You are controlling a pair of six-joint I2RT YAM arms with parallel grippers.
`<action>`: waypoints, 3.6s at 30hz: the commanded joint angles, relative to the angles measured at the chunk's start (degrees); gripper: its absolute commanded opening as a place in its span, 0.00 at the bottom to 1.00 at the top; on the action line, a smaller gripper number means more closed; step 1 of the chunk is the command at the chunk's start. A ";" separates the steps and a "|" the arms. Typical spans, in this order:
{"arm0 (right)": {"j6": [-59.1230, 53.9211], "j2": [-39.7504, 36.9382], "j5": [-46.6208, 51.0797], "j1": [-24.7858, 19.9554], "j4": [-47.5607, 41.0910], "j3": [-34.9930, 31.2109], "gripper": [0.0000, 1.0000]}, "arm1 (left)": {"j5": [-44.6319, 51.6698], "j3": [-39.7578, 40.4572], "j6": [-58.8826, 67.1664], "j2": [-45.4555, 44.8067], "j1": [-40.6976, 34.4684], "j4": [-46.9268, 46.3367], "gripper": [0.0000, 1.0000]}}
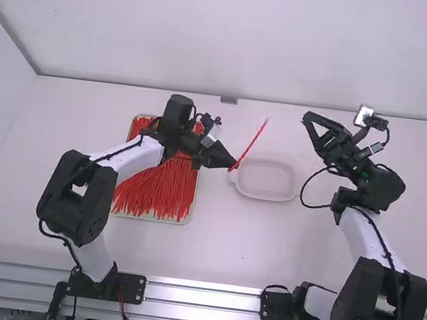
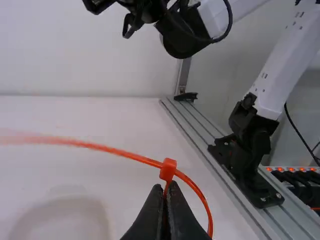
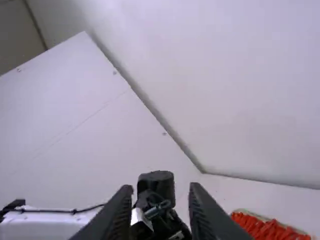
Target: Fasten the cable tie
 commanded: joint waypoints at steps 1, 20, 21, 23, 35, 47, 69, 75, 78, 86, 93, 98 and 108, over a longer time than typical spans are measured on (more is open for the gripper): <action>1.11 -0.96 1.29 0.17 0.33 1.46 0.40 | 0.83 0.02 -5.16 0.00 1.81 2.97 0.02; -10.43 -0.96 -1.88 9.11 -13.88 1.36 0.99 | 0.87 0.02 -41.20 0.00 6.08 43.69 0.02; -12.59 -0.96 -0.11 10.49 -16.22 1.36 0.99 | 0.87 0.02 -44.70 0.00 5.92 47.82 0.02; -14.73 -0.96 2.60 12.17 -18.38 1.36 0.99 | 0.85 0.02 -48.37 0.00 6.05 52.43 0.02; -19.61 -0.96 11.96 22.69 -18.25 1.38 0.99 | -0.13 0.04 -54.16 0.00 4.26 60.94 0.02; -20.94 -0.96 13.68 27.15 -18.03 1.38 1.00 | -2.36 0.04 -55.78 0.00 2.60 63.25 0.02; -22.60 -0.96 12.00 27.30 -17.44 1.38 0.10 | -2.34 0.04 -57.13 0.00 2.60 64.87 0.02; -22.58 -0.96 11.93 27.28 -17.42 1.38 0.00 | -2.34 0.04 -57.13 0.00 2.60 64.83 0.02; -22.60 -0.96 11.91 27.15 -17.68 1.38 0.00 | -2.27 0.04 -57.11 0.00 2.60 64.78 0.02; -23.80 -0.96 9.49 25.51 -17.81 1.40 0.00 | -2.38 0.07 -57.13 0.00 2.86 65.24 0.05; -22.10 -0.96 4.74 22.51 -17.86 1.40 0.00 | -2.54 0.07 -57.09 0.00 3.04 65.24 0.99; -21.92 -0.96 1.75 20.57 -17.86 1.40 0.00 | -5.84 0.07 -57.13 0.00 3.04 63.84 0.99; -21.94 -0.96 -2.03 16.50 -18.16 1.40 0.00 | -8.41 0.07 -57.09 0.00 7.19 53.75 0.99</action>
